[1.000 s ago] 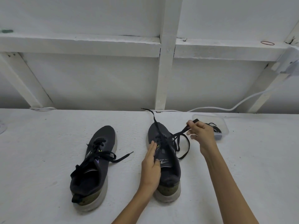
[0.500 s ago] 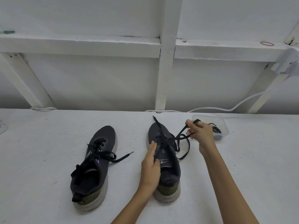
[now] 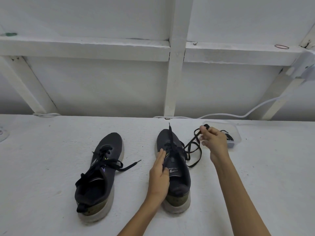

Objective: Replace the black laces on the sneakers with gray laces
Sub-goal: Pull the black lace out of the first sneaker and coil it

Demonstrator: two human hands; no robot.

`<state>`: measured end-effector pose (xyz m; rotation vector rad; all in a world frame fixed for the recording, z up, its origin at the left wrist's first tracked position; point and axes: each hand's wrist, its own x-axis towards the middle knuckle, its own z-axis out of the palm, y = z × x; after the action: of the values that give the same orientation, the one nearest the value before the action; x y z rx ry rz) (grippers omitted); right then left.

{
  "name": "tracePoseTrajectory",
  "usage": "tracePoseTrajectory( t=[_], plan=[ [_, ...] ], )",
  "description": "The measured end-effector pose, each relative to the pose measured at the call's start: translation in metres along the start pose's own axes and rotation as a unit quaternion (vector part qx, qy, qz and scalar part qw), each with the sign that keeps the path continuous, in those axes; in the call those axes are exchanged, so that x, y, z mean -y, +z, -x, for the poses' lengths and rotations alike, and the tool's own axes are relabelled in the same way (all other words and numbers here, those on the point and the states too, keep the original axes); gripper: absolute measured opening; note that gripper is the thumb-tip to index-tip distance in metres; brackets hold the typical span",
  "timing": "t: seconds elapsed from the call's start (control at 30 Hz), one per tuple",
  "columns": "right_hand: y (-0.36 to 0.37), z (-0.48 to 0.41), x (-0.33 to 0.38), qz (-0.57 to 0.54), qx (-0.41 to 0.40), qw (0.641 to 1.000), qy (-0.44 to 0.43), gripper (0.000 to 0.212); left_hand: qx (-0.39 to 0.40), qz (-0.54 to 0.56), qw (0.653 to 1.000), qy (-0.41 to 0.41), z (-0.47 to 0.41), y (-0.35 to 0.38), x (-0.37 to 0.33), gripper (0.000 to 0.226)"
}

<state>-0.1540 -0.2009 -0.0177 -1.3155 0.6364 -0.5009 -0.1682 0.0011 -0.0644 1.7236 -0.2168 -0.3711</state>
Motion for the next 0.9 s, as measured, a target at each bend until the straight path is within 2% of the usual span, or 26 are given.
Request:
tracePoseTrajectory(
  t=[0.03, 0.1, 0.17, 0.23, 0.3, 0.4, 0.47, 0.53, 0.57, 0.63, 0.7, 0.77, 0.83, 0.9],
  plan=[
    [0.0, 0.001, 0.0, 0.007, 0.013, 1.0, 0.013, 0.015, 0.0, 0.001, 1.0, 0.0, 0.0, 0.0, 0.0, 0.063],
    [0.0, 0.006, -0.004, 0.081, 0.09, 0.991, 0.056, 0.017, -0.003, 0.0, 1.0, 0.001, 0.0, 0.0, 0.0, 0.063],
    [0.004, 0.016, -0.011, 0.183, 0.198, 0.958, 0.097, 0.017, -0.006, -0.006, 1.0, 0.002, -0.001, 0.001, 0.001, 0.063],
    [0.007, 0.022, -0.018, 0.232, 0.254, 0.932, 0.11, 0.018, -0.008, -0.008, 1.0, 0.002, -0.002, 0.001, 0.001, 0.063],
    [0.007, 0.02, -0.016, 0.229, 0.23, 0.942, 0.084, 0.023, -0.003, -0.007, 1.0, 0.002, -0.001, 0.001, 0.001, 0.063],
    [0.005, 0.009, -0.001, 0.165, 0.11, 0.98, 0.013, 0.011, 0.001, -0.001, 1.0, -0.001, -0.001, 0.0, 0.001, 0.063],
    [-0.001, -0.001, 0.01, 0.088, 0.016, 0.996, -0.016, 0.011, -0.001, 0.001, 1.0, -0.004, -0.002, 0.0, 0.002, 0.063],
    [-0.005, -0.005, 0.013, 0.047, -0.015, 0.999, -0.022, 0.015, 0.0, -0.001, 1.0, -0.005, -0.001, 0.0, 0.002, 0.063],
    [-0.005, -0.003, 0.012, 0.054, 0.003, 0.998, -0.011, 0.015, -0.001, -0.001, 1.0, -0.005, -0.001, 0.0, 0.002, 0.063],
    [-0.002, 0.003, 0.002, 0.12, 0.091, 0.988, 0.037, 0.017, -0.004, -0.004, 1.0, 0.0, -0.002, 0.0, 0.001, 0.064],
    [0.003, 0.014, -0.01, 0.215, 0.202, 0.952, 0.081, 0.02, -0.006, -0.012, 1.0, 0.002, -0.002, 0.0, 0.001, 0.064],
    [0.007, 0.023, -0.019, 0.237, 0.267, 0.929, 0.094, 0.018, -0.006, -0.014, 1.0, 0.003, -0.002, 0.0, 0.0, 0.064],
    [0.01, 0.024, -0.019, 0.225, 0.263, 0.935, 0.074, 0.02, -0.004, -0.012, 1.0, 0.003, -0.002, 0.0, -0.001, 0.064],
    [0.011, 0.02, -0.015, 0.213, 0.213, 0.953, 0.03, 0.022, 0.0, -0.009, 1.0, 0.001, -0.001, -0.001, 0.0, 0.064]
  ],
)
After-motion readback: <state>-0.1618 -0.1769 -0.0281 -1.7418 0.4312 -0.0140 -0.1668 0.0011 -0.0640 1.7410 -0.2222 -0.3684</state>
